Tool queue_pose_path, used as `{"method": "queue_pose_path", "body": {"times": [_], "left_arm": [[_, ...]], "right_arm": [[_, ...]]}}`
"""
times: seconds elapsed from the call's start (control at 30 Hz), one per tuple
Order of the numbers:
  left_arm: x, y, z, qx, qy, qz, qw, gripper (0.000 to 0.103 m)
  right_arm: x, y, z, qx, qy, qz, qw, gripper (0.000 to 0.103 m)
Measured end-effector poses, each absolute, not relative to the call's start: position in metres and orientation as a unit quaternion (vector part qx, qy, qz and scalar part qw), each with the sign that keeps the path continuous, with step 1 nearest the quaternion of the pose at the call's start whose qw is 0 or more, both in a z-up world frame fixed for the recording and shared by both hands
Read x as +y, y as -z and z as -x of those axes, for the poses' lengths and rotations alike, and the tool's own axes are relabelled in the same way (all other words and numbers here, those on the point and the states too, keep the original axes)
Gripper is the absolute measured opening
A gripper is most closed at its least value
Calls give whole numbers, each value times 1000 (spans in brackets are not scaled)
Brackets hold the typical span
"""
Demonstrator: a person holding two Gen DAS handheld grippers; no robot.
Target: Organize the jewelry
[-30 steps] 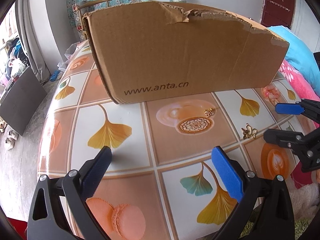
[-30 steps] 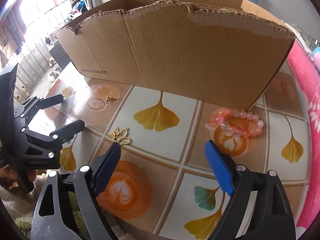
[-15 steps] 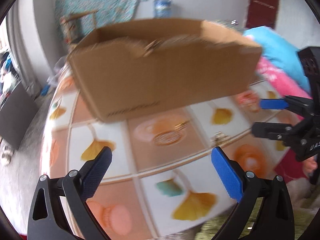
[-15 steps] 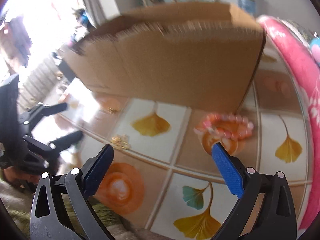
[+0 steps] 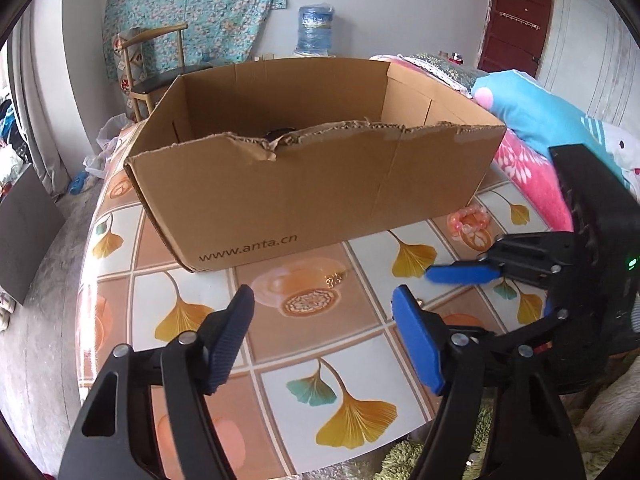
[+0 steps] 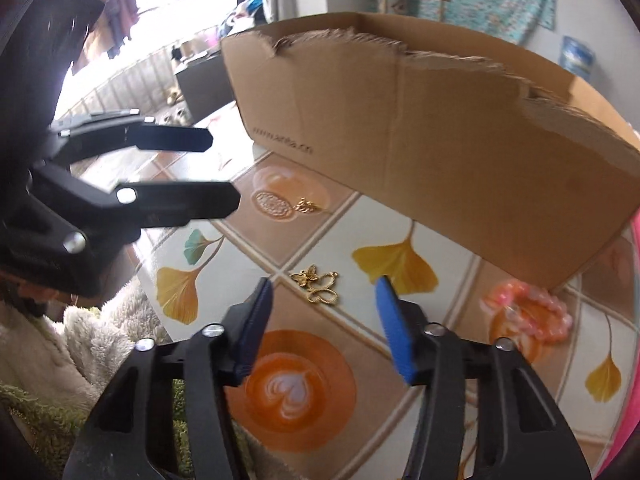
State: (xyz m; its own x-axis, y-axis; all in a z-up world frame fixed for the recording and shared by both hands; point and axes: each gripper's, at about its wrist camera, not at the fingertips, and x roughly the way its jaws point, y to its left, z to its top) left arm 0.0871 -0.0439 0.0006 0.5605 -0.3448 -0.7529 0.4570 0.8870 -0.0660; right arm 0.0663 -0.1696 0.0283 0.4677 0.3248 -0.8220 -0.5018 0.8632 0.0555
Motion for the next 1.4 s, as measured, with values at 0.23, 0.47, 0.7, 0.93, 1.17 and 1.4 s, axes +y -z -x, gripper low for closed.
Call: {"method": "queue_pose_path", "body": {"times": [0.23, 0.47, 0.7, 0.93, 1.17, 1.4], "left_arm": [[-56, 6, -85, 421, 249, -74, 869, 69], [-82, 20, -79, 429, 281, -115, 851, 68], [-107, 35, -83, 444, 281, -160, 836, 43], [-112, 41, -90, 456, 283, -163, 828, 21], [-120, 41, -87, 447, 290, -183, 826, 8], [-111, 41, -88, 447, 282, -182, 829, 7]], "right_arm": [[-183, -37, -69, 459, -249, 115, 845, 7], [-217, -41, -69, 474, -214, 78, 851, 6], [-245, -45, -62, 478, -187, 48, 857, 9], [-265, -53, -58, 477, -183, 20, 859, 10], [-265, -65, -54, 473, -183, 16, 862, 11], [-249, -68, -58, 471, -190, 12, 861, 31]]}}
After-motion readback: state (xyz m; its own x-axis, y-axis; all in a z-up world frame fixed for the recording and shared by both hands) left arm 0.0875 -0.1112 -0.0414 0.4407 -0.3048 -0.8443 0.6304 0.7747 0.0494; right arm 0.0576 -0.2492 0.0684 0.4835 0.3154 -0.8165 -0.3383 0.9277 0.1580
